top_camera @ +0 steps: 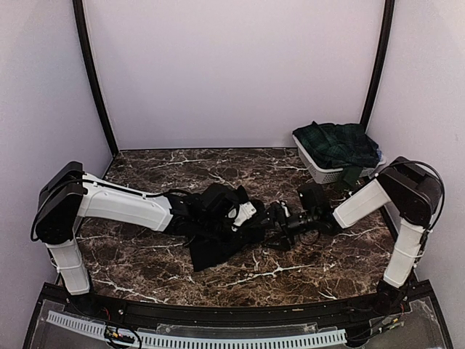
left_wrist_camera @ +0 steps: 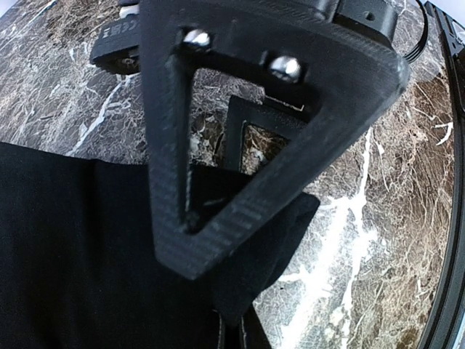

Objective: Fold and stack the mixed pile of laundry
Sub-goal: Pass from the left arm to the right

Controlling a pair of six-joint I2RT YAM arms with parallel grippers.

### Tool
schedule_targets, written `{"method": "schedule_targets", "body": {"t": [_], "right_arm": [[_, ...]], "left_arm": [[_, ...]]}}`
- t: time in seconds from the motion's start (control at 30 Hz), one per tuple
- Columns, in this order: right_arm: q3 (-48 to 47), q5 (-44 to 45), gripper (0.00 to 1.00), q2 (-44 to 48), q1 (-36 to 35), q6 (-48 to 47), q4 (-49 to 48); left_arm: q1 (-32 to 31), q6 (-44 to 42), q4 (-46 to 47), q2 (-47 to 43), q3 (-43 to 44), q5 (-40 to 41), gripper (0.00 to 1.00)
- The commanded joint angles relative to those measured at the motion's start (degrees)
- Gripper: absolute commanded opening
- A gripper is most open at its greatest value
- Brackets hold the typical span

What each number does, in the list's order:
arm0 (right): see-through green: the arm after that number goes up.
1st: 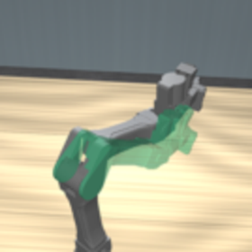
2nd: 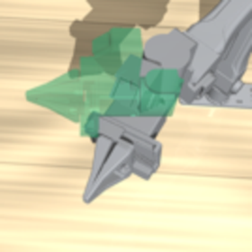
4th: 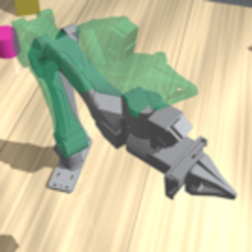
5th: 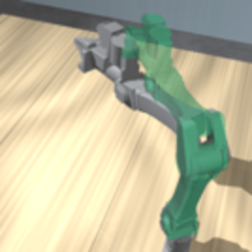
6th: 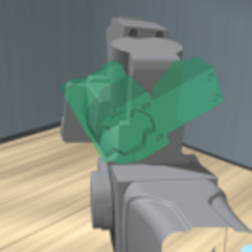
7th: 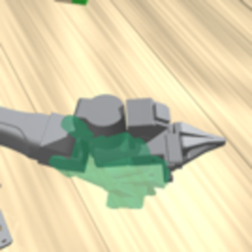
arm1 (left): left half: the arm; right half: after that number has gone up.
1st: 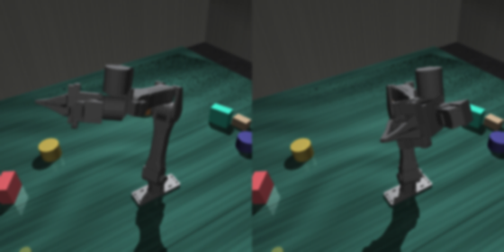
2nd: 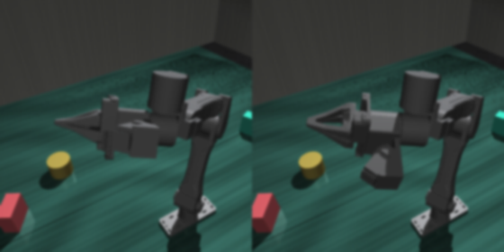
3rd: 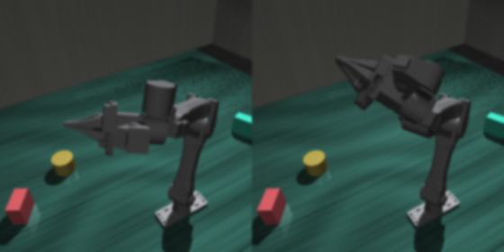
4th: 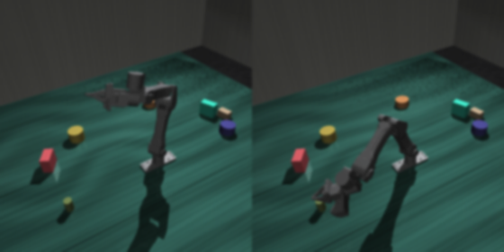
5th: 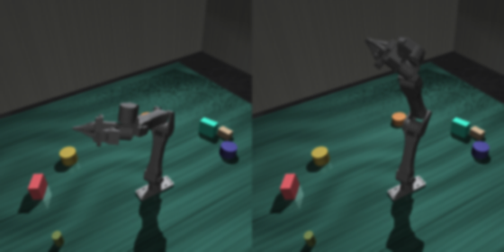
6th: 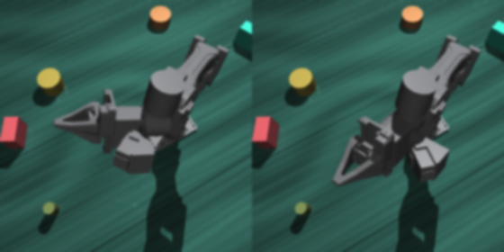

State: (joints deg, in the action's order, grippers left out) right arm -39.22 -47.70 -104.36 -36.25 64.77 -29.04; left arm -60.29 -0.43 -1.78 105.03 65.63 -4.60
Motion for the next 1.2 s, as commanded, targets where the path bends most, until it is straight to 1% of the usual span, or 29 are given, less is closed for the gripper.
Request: {"method": "schedule_targets", "body": {"t": [0.0, 0.2, 0.3, 0.43, 0.53, 0.67, 0.83, 0.9, 0.97, 1.07, 1.1, 1.13, 1.17], "right_arm": [[-2.5, -0.6, 0.95, -1.9, -1.4, 2.8, -4.2], [-4.5, -0.5, 0.91, -5.6, -1.6, 4.1, -5.9], [-5.3, -0.7, 0.88, -8.3, -1.6, 5.6, -8.5], [-6.3, -1.3, 0.80, -12.3, -1.6, 8.4, -12.9], [-6.9, -1.3, 0.76, -14.3, -1.4, 9.4, -14.7], [-8.4, -0.6, 0.69, -15.6, -0.5, 9.3, -14.6], [-11.2, -0.1, 0.56, -16.8, 1.3, 7.2, -12.3], [-12.4, 0.0, 0.49, -17.1, 1.5, 6.2, -10.9], [-13.7, 0.3, 0.37, -17.1, 1.5, 4.6, -8.9], [-15.5, 1.6, 0.19, -16.2, 1.6, 0.4, -3.3], [-16.0, 1.6, 0.14, -15.9, 1.6, -0.5, -2.1], [-16.3, 1.7, 0.03, -15.5, 1.7, -1.3, -1.0], [-16.6, 1.8, 0.00, -15.0, 1.7, -2.2, 0.0]], "left_arm": [[0.1, -1.8, 1.6, -3.1, -0.9, -1.6, 0.00], [-0.1, -2.4, 4.2, -4.2, -2.1, -3.4, 0.00], [-0.2, -2.6, 4.5, -4.6, -2.8, -3.7, 0.00], [-0.6, -3.1, 4.8, -4.9, -3.4, -3.9, 0.00], [-0.7, -3.2, 5.3, -5.3, -4.0, -4.3, 0.00], [-0.9, -3.6, 5.5, -5.7, -4.8, -5.0, 0.00], [-1.0, -3.6, 5.7, -5.9, -5.5, -5.4, 0.00], [-1.1, -3.6, 5.6, -5.7, -5.5, -5.2, 0.00], [-1.1, -3.6, 5.4, -5.5, -5.4, -5.2, 0.00], [-1.1, -3.3, 5.7, -5.6, -5.5, -5.4, 0.00], [-1.1, -3.1, 5.7, -5.6, -5.4, -5.3, 0.00], [-1.1, -2.5, 5.8, -5.6, -5.4, -5.1, 0.00], [-1.1, -2.2, 5.7, -5.6, -5.4, -4.9, 0.00]]}}
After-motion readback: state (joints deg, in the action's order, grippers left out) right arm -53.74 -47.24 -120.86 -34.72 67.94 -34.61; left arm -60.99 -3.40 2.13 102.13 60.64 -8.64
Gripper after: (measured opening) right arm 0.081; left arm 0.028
